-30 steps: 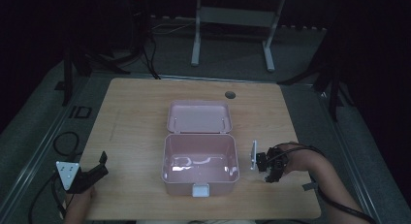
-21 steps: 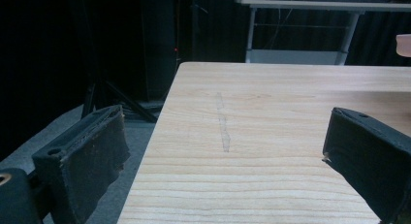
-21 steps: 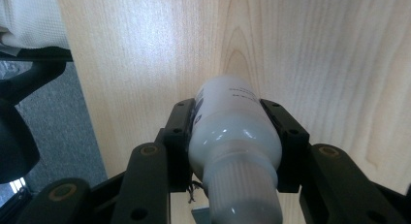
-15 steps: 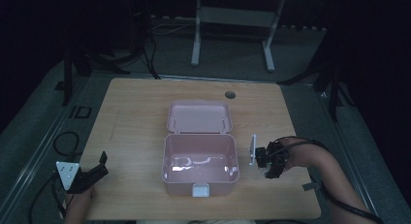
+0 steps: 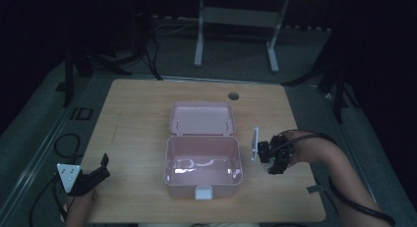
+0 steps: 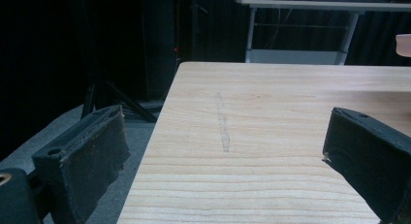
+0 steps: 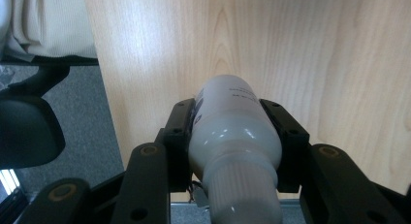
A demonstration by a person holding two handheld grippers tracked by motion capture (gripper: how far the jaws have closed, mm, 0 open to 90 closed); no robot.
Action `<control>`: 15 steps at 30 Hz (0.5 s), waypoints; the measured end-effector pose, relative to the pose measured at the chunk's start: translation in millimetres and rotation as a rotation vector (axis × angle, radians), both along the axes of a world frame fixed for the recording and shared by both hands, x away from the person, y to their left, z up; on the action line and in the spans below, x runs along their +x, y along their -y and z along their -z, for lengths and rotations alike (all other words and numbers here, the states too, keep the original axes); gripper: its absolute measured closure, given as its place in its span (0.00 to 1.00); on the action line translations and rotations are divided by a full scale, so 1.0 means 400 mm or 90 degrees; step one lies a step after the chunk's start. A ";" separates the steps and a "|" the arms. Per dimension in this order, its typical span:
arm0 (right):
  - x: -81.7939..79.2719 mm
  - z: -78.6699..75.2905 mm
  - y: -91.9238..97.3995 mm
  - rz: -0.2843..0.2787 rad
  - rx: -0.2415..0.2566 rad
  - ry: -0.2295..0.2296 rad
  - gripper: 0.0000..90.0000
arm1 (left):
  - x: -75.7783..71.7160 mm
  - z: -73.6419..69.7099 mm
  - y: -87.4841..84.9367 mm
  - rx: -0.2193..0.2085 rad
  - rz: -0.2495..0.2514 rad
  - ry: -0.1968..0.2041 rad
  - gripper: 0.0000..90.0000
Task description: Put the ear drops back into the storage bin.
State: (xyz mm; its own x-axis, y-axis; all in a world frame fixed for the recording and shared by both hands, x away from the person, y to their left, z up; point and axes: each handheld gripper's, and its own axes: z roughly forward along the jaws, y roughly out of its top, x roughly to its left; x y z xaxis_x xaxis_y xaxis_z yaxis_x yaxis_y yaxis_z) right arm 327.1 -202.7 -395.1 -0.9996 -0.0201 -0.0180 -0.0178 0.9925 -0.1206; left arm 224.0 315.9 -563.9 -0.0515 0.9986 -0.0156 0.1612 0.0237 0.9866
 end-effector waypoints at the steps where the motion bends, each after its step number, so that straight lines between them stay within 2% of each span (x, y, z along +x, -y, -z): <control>1: -0.001 -0.006 -0.004 -0.001 0.000 0.001 0.66 | 0.000 0.000 0.000 0.000 0.000 0.000 0.03; 15: -0.010 -0.062 -0.084 -0.020 0.006 0.005 0.66 | 0.000 0.000 -0.001 -0.001 0.001 -0.001 0.03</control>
